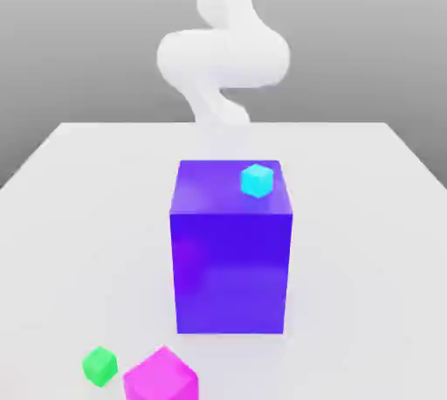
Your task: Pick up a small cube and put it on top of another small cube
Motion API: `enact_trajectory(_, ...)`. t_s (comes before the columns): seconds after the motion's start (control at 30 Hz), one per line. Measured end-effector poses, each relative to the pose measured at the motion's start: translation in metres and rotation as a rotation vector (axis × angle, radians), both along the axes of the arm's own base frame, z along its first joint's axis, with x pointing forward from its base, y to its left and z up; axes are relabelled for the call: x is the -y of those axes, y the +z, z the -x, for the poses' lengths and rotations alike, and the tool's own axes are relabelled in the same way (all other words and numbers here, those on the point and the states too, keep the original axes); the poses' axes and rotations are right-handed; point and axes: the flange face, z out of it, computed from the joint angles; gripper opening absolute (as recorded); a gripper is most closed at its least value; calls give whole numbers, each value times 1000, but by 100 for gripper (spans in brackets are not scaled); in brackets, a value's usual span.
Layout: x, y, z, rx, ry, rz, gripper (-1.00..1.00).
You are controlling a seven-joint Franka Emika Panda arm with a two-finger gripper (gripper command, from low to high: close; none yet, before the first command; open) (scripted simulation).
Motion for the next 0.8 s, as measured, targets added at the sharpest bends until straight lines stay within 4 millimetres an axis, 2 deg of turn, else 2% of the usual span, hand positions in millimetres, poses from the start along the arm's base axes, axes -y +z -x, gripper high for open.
enact_trajectory(0.2, 15, -93, -71, -158, 173, 13, 0)
enact_trajectory(0.4, 23, -196, -117, -299, 322, 48, 0)
enact_trajectory(0.6, 31, -300, -139, -431, 456, 110, 0)
enact_trajectory(0.8, 46, -396, -140, -560, 580, 205, 0)
